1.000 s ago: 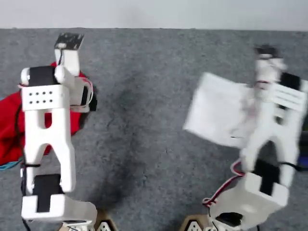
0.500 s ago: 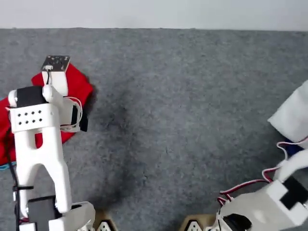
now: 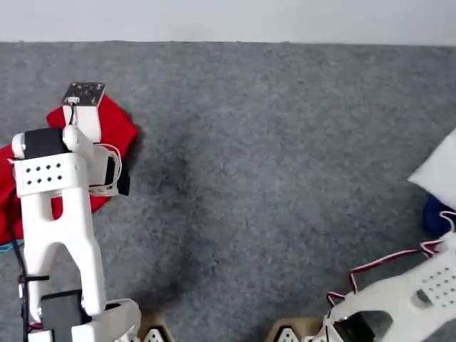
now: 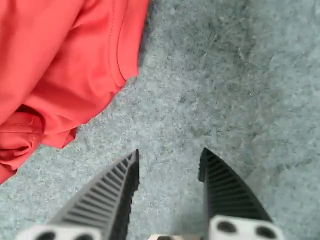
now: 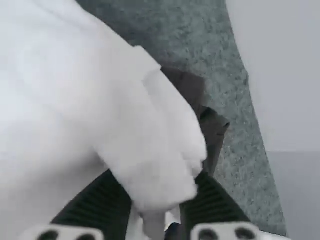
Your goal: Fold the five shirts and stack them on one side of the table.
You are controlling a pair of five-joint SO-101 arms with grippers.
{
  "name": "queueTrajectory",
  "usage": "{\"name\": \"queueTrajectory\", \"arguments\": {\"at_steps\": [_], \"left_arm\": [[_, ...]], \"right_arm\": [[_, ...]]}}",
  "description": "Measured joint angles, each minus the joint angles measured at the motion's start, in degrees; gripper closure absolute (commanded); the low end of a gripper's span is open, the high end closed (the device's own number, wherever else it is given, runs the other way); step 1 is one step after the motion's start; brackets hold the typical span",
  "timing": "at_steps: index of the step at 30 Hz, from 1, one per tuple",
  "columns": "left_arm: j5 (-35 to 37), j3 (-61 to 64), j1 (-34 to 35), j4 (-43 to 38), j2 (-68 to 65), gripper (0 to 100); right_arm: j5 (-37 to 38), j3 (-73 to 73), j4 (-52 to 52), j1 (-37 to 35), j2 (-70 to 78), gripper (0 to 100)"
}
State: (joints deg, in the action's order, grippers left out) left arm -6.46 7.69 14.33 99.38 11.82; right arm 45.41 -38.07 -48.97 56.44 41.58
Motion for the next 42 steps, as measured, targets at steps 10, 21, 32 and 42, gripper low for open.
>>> {"name": "queueTrajectory", "arguments": {"at_steps": [10,21,32,42], "left_arm": [[0.0,3.6,0.0,-0.1,0.0,82],[0.0,3.6,0.0,-0.1,0.0,81],[-0.1,2.4,8.7,-3.4,0.0,70],[-10.6,2.4,28.0,-21.6,-5.1,71]], "right_arm": [[-3.2,-30.6,-16.3,1.4,13.7,75.6],[-21.1,-47.2,-51.1,-8.5,14.5,75.6],[-24.4,-32.2,-51.6,-29.0,0.9,75.7],[-24.4,3.6,-51.7,-47.0,-17.3,75.7]]}}
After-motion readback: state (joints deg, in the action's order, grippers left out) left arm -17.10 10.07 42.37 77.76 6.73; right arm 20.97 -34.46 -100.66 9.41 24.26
